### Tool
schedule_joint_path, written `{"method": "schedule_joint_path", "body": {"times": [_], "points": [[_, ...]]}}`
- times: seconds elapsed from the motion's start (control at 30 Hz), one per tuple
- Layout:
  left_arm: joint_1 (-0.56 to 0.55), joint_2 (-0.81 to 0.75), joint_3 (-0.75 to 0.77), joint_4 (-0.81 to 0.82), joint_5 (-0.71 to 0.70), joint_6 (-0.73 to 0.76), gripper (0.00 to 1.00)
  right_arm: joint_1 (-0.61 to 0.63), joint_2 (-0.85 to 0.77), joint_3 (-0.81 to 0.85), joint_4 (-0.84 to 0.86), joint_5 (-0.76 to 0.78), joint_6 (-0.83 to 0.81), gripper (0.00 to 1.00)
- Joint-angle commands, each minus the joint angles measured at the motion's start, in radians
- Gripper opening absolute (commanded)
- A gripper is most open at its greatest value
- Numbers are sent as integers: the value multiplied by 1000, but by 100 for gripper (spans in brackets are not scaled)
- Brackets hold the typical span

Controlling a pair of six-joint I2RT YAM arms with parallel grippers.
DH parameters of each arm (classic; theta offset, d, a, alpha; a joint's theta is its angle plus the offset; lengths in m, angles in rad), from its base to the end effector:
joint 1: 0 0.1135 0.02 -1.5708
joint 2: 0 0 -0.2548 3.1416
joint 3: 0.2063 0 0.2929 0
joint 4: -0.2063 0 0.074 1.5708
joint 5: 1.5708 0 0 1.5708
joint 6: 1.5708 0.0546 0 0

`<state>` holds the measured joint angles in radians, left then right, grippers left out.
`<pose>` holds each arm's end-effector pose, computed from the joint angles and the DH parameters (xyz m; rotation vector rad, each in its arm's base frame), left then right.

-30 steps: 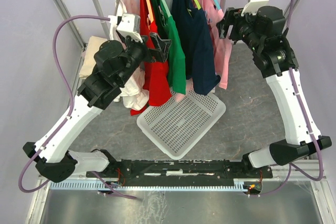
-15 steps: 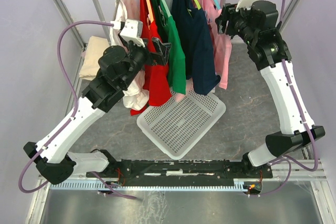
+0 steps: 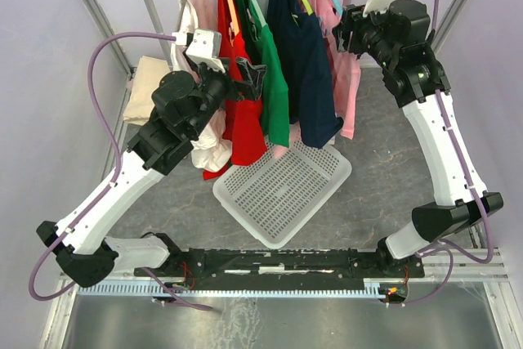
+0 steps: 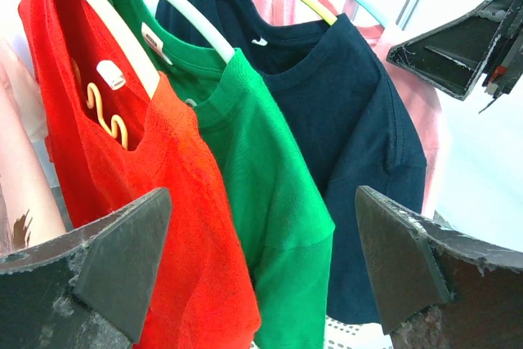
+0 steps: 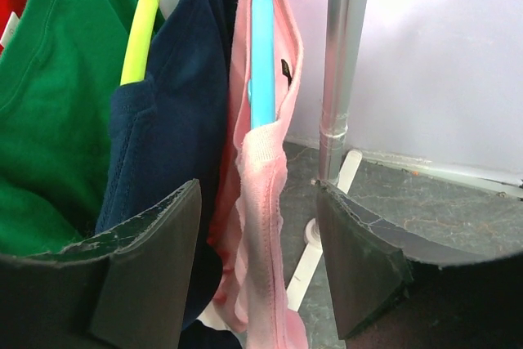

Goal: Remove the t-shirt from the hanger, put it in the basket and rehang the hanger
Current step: Pick up the hanger from the clothesline.

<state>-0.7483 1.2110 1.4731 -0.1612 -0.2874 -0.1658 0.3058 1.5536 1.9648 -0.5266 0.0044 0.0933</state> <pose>0.2431 -0.2046 0.4969 0.1977 1.4833 -0.5296 0.3645 0.1148 0.5230 -0.1764 1.6856 0.2956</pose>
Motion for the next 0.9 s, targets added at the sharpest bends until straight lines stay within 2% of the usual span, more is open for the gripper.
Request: {"method": "schedule_joint_path", "body": {"times": [0.0, 0.23, 0.53, 0.87], "points": [[-3, -2, 3, 54, -11, 40, 99, 4, -27, -10, 57, -21, -33, 66], [-3, 1, 0, 54, -24, 40, 99, 4, -18, -9, 58, -21, -35, 66], [-2, 1, -5, 66, -38, 48, 99, 4, 43, 42, 44, -16, -32, 59], [-2, 2, -5, 71, -52, 61, 99, 4, 55, 47, 56, 5, -23, 45]]}}
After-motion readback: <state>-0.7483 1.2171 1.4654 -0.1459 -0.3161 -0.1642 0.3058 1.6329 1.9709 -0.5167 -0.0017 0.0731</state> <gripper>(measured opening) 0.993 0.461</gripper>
